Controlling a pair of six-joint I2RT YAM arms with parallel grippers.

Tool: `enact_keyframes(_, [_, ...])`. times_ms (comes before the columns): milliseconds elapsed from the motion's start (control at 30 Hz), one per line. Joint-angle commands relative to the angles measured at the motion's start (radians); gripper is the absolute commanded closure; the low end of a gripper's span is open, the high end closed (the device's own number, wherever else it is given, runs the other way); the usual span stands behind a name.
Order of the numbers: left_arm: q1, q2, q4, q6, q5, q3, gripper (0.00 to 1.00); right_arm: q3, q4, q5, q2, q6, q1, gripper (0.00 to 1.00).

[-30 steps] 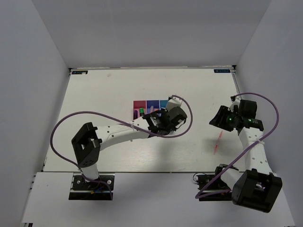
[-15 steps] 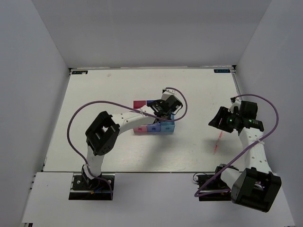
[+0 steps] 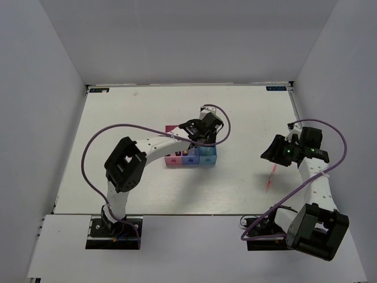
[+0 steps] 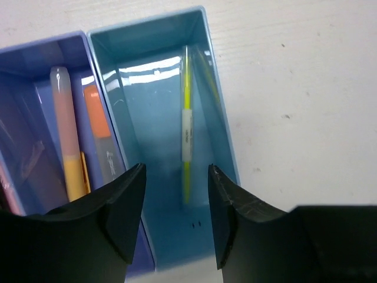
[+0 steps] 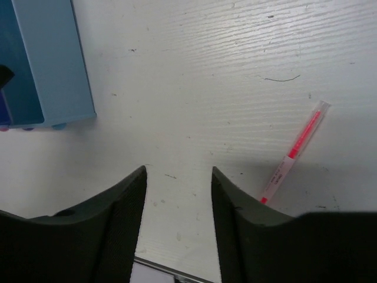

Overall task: Sort the stationery into containers
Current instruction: Place the pen in the storage box, then pick up the pen from the center of the board.

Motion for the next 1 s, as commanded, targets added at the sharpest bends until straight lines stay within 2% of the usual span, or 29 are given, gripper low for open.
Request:
enact_keyframes(0, [-0.022, -0.17, 0.052, 0.017, 0.06, -0.05, 0.43, -0.004, 0.003, -0.028, 0.003, -0.043, -0.013, 0.5])
enact_keyframes(67, [-0.049, -0.256, 0.078, 0.026, 0.068, -0.073, 0.44, -0.001, 0.0, -0.009, 0.005, -0.064, -0.016, 0.61])
enact_keyframes(100, [-0.063, -0.282, 0.086, 0.031, 0.074, -0.134, 0.5, 0.002, -0.005, 0.036, 0.005, -0.068, -0.017, 0.69])
enact_keyframes(133, [-0.075, -0.337, 0.113, 0.031, 0.074, -0.164, 0.55, 0.008, -0.019, 0.06, 0.006, -0.083, -0.019, 0.85])
enact_keyframes(167, [-0.082, -0.407, 0.142, 0.029, 0.078, -0.196, 0.61, 0.01, -0.028, 0.089, 0.009, -0.083, -0.016, 0.91])
enact_keyframes(200, [-0.083, -0.44, 0.159, 0.028, 0.08, -0.31, 0.71, 0.019, -0.046, 0.182, 0.015, -0.084, -0.016, 0.91])
enact_keyframes(233, [-0.085, -0.554, 0.192, 0.019, 0.08, -0.349, 0.74, 0.031, -0.078, 0.216, 0.034, -0.087, -0.016, 0.91])
enact_keyframes(300, [-0.083, -0.635, 0.203, 0.019, 0.074, -0.467, 0.72, 0.042, -0.108, 0.307, 0.046, -0.088, -0.014, 0.8])
enact_keyframes(333, [-0.085, -0.714, 0.189, 0.023, 0.068, -0.53, 0.66, 0.043, -0.12, 0.351, 0.061, -0.089, -0.016, 0.67])
enact_keyframes(367, [-0.08, -0.788, 0.168, 0.023, 0.045, -0.582, 0.56, 0.04, -0.129, 0.374, 0.072, -0.086, -0.017, 0.61])
enact_keyframes(400, [-0.074, -0.816, 0.146, 0.023, 0.035, -0.6, 0.43, 0.039, -0.134, 0.376, 0.08, -0.089, -0.016, 0.56])
enact_keyframes(433, [-0.072, -0.878, 0.09, 0.025, 0.022, -0.636, 0.21, 0.036, -0.132, 0.382, 0.097, -0.088, -0.013, 0.51])
enact_keyframes(500, [-0.069, -0.996, -0.034, 0.034, -0.043, -0.672, 0.0, 0.042, -0.132, 0.394, 0.165, -0.086, -0.008, 0.46])
enact_keyframes(600, [-0.037, -1.069, -0.116, 0.02, -0.058, -0.722, 0.0, 0.063, -0.132, 0.396, 0.231, -0.074, -0.01, 0.43])
enact_keyframes(733, [0.079, -1.152, -0.139, -0.014, 0.0, -0.848, 0.0, 0.072, -0.08, 0.374, 0.307, -0.061, -0.002, 0.43])
enact_keyframes(833, [0.187, -1.207, -0.146, -0.049, 0.136, -0.923, 0.0, 0.091, -0.062, 0.397, 0.371, -0.043, 0.016, 0.47])
enact_keyframes(967, [0.248, -1.246, -0.144, -0.072, 0.17, -0.985, 0.0, 0.088, -0.017, 0.405, 0.419, -0.038, 0.033, 0.55])
